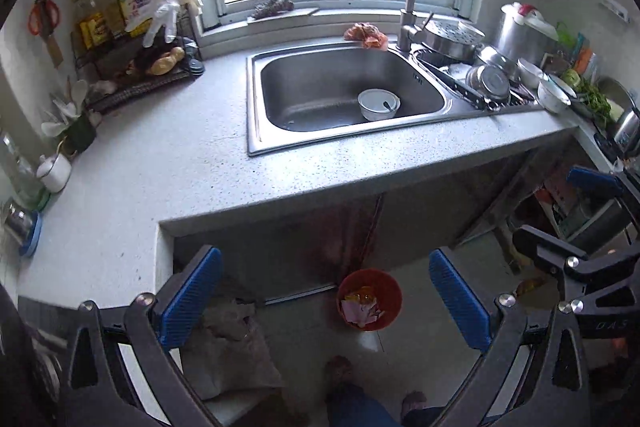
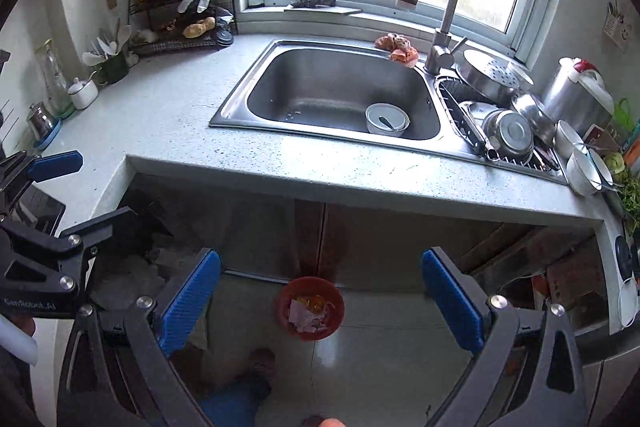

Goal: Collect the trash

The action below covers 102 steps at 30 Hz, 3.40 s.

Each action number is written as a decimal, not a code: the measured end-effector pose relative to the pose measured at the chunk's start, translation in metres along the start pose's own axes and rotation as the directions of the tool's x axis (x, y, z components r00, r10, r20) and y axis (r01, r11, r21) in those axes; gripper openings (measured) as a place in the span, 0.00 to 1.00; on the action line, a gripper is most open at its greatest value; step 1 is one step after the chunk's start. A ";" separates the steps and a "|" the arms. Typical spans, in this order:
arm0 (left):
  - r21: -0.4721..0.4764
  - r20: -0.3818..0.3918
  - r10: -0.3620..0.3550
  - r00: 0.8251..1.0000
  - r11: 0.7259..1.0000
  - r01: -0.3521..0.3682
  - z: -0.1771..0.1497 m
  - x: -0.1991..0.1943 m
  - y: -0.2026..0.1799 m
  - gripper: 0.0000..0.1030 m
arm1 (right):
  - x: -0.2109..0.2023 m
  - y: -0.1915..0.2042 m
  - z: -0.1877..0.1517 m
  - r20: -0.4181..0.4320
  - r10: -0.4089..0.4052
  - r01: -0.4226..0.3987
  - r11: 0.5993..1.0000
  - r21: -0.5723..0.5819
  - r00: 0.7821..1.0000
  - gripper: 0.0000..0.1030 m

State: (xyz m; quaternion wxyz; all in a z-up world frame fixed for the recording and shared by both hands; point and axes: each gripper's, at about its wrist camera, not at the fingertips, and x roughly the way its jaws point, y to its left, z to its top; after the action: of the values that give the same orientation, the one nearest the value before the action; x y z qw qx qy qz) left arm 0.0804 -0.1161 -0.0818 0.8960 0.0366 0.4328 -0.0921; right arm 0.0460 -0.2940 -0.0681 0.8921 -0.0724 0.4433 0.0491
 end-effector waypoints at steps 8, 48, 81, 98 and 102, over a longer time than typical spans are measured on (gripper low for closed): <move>-0.105 0.108 0.088 0.990 0.991 -0.077 -0.051 -0.097 -0.044 1.00 | -0.067 -0.012 -0.041 0.094 0.083 -0.075 0.993 -0.085 0.992 0.98; -0.110 0.179 0.141 0.974 0.986 -0.123 -0.120 -0.212 -0.098 1.00 | -0.171 -0.014 -0.107 0.285 0.066 -0.054 0.997 -0.051 0.956 0.98; -0.117 0.155 0.127 0.980 0.987 -0.110 -0.124 -0.205 -0.098 1.00 | -0.170 -0.016 -0.111 0.261 0.057 -0.045 0.998 -0.049 0.964 0.98; -0.133 0.142 0.123 0.982 0.986 -0.104 -0.122 -0.200 -0.099 1.00 | -0.167 -0.018 -0.109 0.248 0.060 -0.048 0.997 -0.054 0.967 0.98; -0.136 0.140 0.123 0.982 0.985 -0.104 -0.122 -0.199 -0.100 1.00 | -0.166 -0.020 -0.109 0.244 0.063 -0.050 0.997 -0.059 0.968 0.98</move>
State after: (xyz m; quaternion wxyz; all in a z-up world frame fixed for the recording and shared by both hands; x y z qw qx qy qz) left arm -0.1539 -0.1696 -0.0007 0.9299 -0.0033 0.3675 -0.0152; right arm -0.1359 -0.3367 0.0012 0.9361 -0.0764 0.3301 0.0945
